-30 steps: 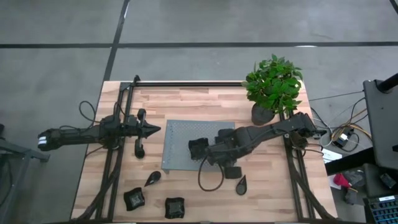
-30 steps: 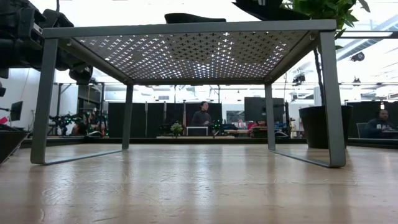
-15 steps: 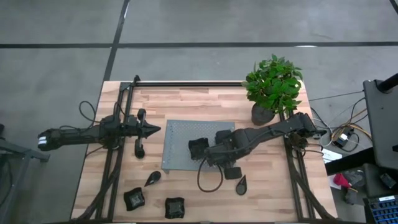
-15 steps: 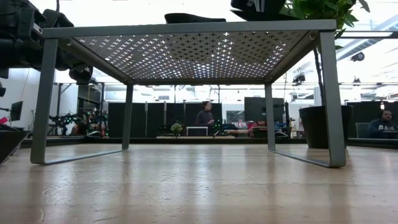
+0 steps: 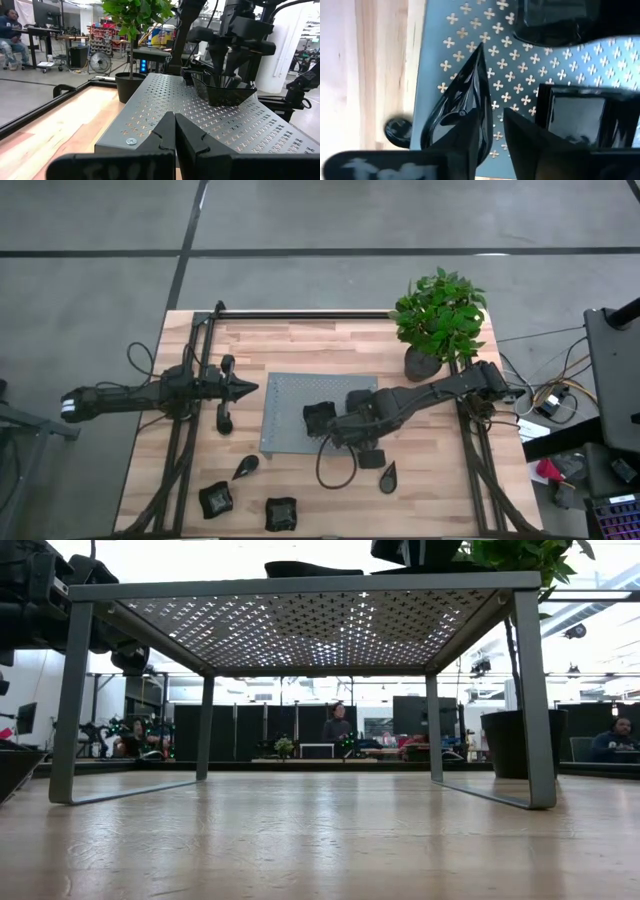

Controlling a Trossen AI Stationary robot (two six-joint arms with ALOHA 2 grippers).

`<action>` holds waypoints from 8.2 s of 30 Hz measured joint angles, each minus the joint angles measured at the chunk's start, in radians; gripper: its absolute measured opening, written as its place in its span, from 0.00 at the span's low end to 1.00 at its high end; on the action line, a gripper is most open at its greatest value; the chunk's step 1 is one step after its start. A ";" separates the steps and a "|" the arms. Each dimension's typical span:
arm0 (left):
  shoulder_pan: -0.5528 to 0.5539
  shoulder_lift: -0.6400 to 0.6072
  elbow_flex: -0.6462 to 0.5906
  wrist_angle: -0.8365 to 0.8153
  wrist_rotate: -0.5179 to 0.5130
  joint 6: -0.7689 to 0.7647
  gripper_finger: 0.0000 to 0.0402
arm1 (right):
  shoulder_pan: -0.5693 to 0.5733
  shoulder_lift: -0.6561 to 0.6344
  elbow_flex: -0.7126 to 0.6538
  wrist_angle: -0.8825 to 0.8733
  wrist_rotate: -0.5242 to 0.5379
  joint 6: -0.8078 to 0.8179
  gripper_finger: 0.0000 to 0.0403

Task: Pick & Place Mini shaped plates
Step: Stack the top right drop-shaped plate on the drop-shaped plate on the shelf, then stack the black distorted plate on the distorted plates on the shelf

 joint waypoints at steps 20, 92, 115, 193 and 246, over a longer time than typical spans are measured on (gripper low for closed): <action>0.000 0.000 0.000 -0.005 0.000 0.000 0.00 | 0.031 -0.052 0.002 -0.030 -0.069 0.497 0.20; 0.000 0.000 0.000 -0.015 0.000 0.000 0.00 | 0.485 0.032 -0.607 0.399 0.129 2.112 0.12; 0.000 0.000 0.000 -0.015 0.000 0.000 0.00 | 0.472 -0.118 -0.516 0.272 -0.009 1.460 0.02; 0.000 0.000 0.000 -0.026 0.000 0.000 0.00 | 0.066 -0.220 -0.265 0.225 0.131 0.376 0.02; 0.000 0.000 0.000 -0.026 0.000 0.000 0.00 | 0.274 -0.271 -0.315 0.454 0.469 0.380 0.02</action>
